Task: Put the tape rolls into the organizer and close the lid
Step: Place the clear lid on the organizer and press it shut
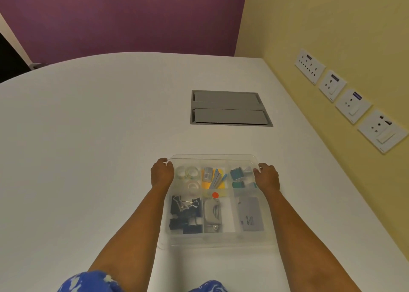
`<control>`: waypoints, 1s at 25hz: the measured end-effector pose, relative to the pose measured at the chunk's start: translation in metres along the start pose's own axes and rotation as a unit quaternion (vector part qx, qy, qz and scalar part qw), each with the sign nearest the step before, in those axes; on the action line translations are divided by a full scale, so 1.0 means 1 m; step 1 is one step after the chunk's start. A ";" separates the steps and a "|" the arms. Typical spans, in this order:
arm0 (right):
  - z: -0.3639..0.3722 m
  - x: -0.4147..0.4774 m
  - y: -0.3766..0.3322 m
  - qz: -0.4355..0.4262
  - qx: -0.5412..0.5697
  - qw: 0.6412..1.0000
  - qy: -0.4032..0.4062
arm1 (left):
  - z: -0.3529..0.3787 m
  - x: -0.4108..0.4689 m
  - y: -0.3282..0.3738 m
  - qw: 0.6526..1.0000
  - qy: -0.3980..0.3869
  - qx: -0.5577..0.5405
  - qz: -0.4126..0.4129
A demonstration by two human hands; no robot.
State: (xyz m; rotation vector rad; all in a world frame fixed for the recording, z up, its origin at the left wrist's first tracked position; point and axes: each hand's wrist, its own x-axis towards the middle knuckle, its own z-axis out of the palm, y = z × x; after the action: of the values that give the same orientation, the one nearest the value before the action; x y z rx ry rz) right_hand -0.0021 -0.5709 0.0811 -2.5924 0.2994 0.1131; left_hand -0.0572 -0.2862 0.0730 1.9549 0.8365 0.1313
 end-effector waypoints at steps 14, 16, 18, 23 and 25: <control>0.020 0.018 -0.010 -0.030 0.083 0.988 0.124 | 0.017 0.023 0.001 0.992 0.033 -0.119 -0.038; 0.021 0.018 -0.010 -0.032 0.085 0.986 0.139 | 0.016 0.023 0.001 0.990 0.034 -0.136 -0.033; 0.021 0.018 -0.011 -0.031 0.097 0.984 0.144 | 0.016 0.022 0.002 0.987 0.031 -0.156 -0.031; 0.020 0.022 -0.017 0.005 0.142 0.979 0.143 | 0.015 0.019 0.007 0.982 0.026 -0.184 -0.016; 0.020 0.022 -0.018 0.022 0.179 0.973 0.147 | 0.015 0.017 0.009 0.980 0.029 -0.194 -0.009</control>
State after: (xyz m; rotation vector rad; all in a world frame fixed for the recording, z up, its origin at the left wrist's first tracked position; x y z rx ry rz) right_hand 0.0231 -0.5498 0.0698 -2.2379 0.4399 -0.2869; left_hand -0.0332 -0.2902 0.0684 1.5818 0.7989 0.3179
